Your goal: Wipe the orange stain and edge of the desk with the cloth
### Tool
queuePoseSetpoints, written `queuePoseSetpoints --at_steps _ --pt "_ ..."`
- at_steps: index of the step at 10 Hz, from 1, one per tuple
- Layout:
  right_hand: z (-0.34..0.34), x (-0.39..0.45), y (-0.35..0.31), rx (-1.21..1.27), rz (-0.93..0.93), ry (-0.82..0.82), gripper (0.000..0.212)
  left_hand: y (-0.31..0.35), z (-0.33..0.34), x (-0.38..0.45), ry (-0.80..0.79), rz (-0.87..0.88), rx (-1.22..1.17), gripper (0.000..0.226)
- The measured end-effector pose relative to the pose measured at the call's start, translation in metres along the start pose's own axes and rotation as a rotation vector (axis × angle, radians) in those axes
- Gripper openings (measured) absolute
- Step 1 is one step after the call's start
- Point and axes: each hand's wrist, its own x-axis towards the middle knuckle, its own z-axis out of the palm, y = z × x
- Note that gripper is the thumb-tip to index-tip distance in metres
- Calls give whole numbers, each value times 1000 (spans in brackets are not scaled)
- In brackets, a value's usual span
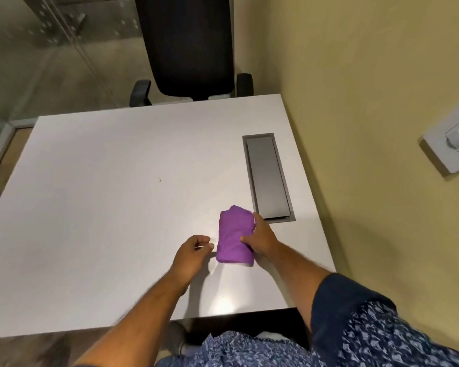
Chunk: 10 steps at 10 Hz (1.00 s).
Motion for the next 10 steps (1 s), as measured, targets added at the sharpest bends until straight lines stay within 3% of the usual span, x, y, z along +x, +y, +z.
queuePoseSetpoints --at_steps 1,2,3,4,6,8,9,10 --pt "-4 1 10 -493 -72 114 69 -10 8 -10 -32 -30 36 21" --pt "1 -6 17 -782 -245 236 72 -17 13 -17 -61 -27 127 24" --pt "4 -5 30 -957 -300 102 74 -19 19 -16 -80 -13 162 28" --pt "3 -2 44 -1123 -201 -172 85 -22 34 -11 -150 72 325 46" --pt "2 -9 44 -1007 -361 -43 93 -33 52 2 -337 131 620 56" --pt "-20 -31 37 -997 -392 -14 93 -21 46 -3 -127 286 749 50" --pt "-26 -36 28 -1033 -386 -46 92 -16 33 -8 -93 361 869 68" --pt "-26 -42 2 -1058 -404 -8 92 -3 10 -12 62 468 997 73"
